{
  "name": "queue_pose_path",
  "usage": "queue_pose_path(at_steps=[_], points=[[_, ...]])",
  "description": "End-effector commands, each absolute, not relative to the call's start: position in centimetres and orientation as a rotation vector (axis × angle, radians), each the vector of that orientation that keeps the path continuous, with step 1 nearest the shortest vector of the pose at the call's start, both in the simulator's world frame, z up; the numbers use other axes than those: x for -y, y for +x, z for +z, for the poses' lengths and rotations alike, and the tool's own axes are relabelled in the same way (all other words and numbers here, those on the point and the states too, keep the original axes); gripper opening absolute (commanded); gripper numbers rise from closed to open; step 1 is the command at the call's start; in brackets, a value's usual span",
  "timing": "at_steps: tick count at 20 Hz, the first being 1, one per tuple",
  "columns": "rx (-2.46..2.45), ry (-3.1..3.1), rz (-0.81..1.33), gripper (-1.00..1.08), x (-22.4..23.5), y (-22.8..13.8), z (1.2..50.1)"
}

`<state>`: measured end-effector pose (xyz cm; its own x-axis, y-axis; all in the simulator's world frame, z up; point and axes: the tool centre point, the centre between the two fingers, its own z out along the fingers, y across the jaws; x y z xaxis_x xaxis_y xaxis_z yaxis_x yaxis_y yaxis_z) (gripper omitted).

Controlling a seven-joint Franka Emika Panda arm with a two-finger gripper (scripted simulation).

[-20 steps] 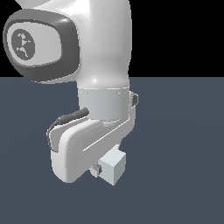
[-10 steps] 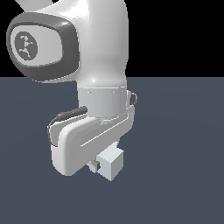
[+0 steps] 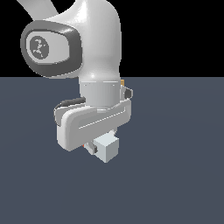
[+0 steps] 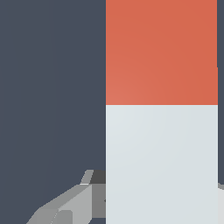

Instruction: Insert the peg into the horizontal hole in a box.

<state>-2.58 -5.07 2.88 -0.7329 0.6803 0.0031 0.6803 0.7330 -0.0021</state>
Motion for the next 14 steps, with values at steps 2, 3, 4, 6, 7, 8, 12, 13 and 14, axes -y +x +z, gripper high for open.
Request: queue_pose_path(at_steps=[2,3,4,6,7,8,12,13,14], points=[[2.891,-1.228,-0.001,-1.00,2.8,-2.7,3.4],[2.881,-1.251,-0.001,-1.00,2.1,-2.8,3.4],[2.871,-1.275,-0.001,-1.00,1.4,-2.8,3.5],[2.850,-1.322,-0.001,-1.00,0.1,-2.8,3.7],[2.839,-1.345,-0.001,-1.00,-0.6,-2.8,3.8],[2.827,-1.369,-0.001,-1.00,-1.3,-2.8,3.9],[2.781,-1.460,-0.001,-1.00,-3.9,-2.6,4.3],[2.769,-1.483,-0.001,-1.00,-4.6,-2.5,4.4],[2.757,-1.506,-0.001,-1.00,-5.3,-2.4,4.5]])
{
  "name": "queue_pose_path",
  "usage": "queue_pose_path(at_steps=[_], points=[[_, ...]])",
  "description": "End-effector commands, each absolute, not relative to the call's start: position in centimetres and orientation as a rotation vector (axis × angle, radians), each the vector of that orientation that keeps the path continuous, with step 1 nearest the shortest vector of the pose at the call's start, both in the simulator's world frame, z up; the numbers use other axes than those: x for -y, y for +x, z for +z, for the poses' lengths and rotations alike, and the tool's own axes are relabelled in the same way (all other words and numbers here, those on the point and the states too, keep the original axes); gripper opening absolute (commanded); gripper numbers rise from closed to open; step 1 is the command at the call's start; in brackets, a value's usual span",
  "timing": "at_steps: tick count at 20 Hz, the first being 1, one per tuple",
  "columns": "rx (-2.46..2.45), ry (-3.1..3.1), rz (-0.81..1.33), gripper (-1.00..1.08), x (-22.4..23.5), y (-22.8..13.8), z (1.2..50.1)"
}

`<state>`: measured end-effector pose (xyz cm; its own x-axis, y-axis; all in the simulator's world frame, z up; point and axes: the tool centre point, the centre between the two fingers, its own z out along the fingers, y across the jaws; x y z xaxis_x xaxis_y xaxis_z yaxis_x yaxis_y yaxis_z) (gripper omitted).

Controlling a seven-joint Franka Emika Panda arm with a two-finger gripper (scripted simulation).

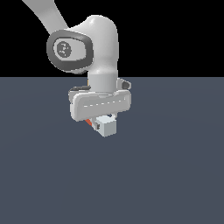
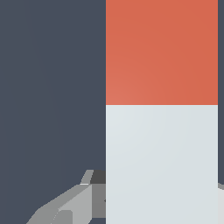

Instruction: Insert the peg into the horizontal hole in a box.

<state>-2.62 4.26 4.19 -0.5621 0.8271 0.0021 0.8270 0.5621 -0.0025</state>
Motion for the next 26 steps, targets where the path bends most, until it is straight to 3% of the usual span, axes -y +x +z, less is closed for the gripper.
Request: queue_pose_path(at_steps=[1,13,26], points=[[2.744,-1.529,-0.001,-1.00,-6.0,-2.3,4.6],[2.609,-1.750,0.000,-1.00,-12.5,-0.4,5.5],[2.566,-1.812,0.000,-1.00,-14.3,0.6,5.8]])
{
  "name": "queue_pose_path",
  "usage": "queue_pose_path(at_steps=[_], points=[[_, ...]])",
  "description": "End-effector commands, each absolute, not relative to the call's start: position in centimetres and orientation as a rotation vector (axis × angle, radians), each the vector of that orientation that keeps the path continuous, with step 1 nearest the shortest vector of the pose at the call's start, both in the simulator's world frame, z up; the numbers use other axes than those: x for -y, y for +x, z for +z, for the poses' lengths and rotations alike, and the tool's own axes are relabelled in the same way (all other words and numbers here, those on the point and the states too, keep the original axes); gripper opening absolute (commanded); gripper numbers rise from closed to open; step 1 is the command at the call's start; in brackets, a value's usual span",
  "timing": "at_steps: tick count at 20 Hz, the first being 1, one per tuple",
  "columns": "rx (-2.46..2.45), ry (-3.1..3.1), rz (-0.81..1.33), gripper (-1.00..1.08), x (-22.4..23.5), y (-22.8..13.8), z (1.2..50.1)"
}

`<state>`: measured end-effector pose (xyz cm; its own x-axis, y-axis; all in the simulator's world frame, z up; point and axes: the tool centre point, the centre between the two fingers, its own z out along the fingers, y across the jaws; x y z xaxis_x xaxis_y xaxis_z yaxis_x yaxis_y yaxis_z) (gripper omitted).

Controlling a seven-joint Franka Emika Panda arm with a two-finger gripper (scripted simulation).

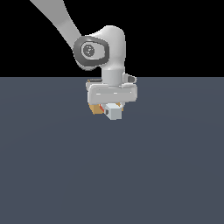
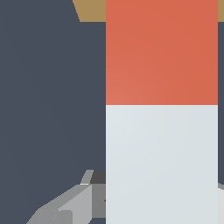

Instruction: Insert the peg into the horizontal hole in a box.

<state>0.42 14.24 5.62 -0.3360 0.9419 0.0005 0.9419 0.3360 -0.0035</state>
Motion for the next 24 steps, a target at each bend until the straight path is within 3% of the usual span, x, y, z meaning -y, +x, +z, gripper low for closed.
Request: queue_pose_path(at_steps=[1,13,24], points=[[2.566,-1.812,0.000,-1.00,-14.3,0.6,5.8],[2.565,-1.812,0.000,-1.00,-14.9,0.3,5.8],[2.566,-1.813,-0.004,-1.00,-21.6,-2.1,6.0]])
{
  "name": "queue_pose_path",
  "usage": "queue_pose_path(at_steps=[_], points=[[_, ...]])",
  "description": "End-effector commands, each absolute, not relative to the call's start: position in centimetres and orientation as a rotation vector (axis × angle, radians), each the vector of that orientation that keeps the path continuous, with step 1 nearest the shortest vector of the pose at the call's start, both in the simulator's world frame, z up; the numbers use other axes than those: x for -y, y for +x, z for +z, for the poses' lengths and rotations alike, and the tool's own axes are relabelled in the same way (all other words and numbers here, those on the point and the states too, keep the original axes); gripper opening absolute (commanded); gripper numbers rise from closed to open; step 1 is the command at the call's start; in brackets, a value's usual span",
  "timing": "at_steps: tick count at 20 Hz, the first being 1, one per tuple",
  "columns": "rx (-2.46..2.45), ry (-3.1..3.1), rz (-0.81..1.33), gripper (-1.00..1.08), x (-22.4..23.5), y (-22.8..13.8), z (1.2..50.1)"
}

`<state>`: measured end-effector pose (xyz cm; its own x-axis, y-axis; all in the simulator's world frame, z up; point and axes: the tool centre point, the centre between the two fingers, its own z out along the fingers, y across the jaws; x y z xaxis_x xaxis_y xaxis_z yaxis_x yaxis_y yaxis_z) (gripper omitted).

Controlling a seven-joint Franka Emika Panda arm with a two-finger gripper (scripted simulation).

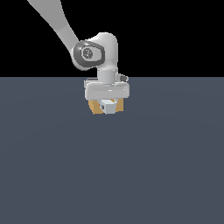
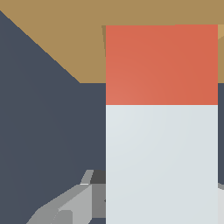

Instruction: Insert the peg into the horizontal hole in a box.

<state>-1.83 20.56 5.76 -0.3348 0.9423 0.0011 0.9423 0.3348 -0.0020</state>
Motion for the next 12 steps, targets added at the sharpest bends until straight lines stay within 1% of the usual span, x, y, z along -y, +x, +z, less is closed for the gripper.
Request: queue_pose_path(at_steps=[1,6,12], points=[[2.566,-1.813,-0.004,-1.00,-22.1,-2.3,6.0],[2.567,-1.813,-0.005,-1.00,-23.7,-2.7,6.0],[2.567,-1.813,-0.005,-1.00,-23.4,-2.5,6.0]])
